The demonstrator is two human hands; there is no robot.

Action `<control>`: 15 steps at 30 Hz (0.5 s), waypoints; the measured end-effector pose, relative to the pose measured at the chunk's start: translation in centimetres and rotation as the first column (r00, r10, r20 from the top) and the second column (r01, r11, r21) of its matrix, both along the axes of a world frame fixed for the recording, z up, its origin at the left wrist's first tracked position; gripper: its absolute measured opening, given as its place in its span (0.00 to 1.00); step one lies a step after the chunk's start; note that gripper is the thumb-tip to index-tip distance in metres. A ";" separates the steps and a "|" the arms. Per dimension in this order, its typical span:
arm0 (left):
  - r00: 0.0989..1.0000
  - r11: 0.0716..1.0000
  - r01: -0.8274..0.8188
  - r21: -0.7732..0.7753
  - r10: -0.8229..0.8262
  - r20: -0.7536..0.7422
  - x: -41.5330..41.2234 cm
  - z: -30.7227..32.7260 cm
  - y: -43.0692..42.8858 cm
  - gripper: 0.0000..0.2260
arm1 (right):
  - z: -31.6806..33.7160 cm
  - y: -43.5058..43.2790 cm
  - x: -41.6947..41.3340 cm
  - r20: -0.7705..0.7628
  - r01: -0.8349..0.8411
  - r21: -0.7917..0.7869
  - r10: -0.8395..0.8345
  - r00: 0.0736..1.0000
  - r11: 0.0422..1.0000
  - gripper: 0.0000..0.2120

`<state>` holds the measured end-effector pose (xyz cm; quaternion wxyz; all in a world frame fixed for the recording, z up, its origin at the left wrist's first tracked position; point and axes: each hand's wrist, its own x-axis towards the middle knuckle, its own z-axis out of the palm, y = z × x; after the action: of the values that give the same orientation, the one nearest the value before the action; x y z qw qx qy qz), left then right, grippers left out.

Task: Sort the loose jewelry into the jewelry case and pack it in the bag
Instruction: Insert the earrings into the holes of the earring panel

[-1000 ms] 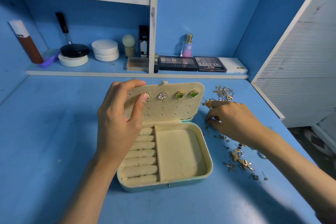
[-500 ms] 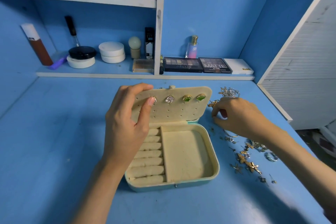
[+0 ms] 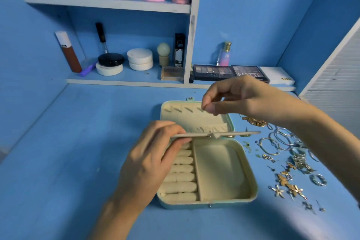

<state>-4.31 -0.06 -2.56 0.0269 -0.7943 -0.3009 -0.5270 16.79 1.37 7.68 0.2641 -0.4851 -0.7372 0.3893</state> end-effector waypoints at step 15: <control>1.000 1.000 0.003 0.004 -0.003 -0.006 -0.1 -0.7 -0.5 0.02 | -0.3 0.8 -2.2 0.064 -0.245 -0.237 0.266 0.962 0.940 0.07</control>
<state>-4.38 -0.57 -3.25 0.0285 -0.7963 -0.2986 -0.5253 14.56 2.14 7.35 0.1187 -0.4301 -0.7562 0.4786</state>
